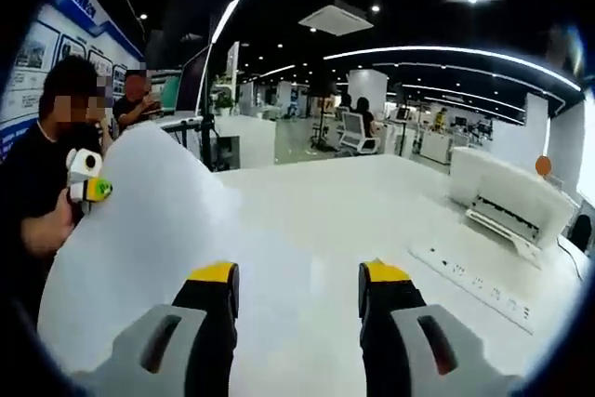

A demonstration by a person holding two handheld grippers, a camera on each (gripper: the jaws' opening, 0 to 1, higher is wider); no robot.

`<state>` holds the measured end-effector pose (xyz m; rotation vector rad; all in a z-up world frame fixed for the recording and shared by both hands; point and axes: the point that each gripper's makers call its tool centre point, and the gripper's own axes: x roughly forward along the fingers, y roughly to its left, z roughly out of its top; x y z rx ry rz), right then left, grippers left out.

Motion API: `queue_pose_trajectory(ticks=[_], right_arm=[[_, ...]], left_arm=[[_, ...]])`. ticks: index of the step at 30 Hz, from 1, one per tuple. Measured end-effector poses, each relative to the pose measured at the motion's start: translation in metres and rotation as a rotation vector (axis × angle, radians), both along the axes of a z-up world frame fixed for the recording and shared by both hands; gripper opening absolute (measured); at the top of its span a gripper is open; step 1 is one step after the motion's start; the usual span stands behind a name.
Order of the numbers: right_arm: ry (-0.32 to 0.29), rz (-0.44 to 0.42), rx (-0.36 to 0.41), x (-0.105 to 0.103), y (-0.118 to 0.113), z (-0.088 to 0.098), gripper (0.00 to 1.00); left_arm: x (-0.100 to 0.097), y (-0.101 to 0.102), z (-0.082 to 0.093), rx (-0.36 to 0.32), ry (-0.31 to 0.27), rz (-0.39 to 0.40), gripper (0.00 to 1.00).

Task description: Organize the stack of printing papers by aligning and flattening the scattered papers on the table

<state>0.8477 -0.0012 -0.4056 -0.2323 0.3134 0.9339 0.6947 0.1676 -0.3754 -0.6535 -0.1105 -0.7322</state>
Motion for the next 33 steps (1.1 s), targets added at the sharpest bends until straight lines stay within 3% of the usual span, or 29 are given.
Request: queue_pose_trajectory(ticks=[7, 17, 22, 33], right_arm=[[0.02, -0.023, -0.027, 0.015, 0.003, -0.015, 0.48], [0.034, -0.007, -0.052, 0.021, 0.013, -0.025, 0.52], [0.069, 0.013, -0.033, 0.012, 0.026, -0.034, 0.52], [0.101, 0.014, 0.008, 0.019, 0.04, -0.049, 0.51]], left_arm=[[-0.002, 0.001, 0.001, -0.014, -0.003, -0.004, 0.06], [-0.004, 0.002, 0.003, -0.031, -0.004, -0.007, 0.06], [-0.003, 0.0, 0.002, -0.021, -0.002, -0.008, 0.06], [-0.003, 0.0, 0.002, -0.016, -0.002, -0.009, 0.06]])
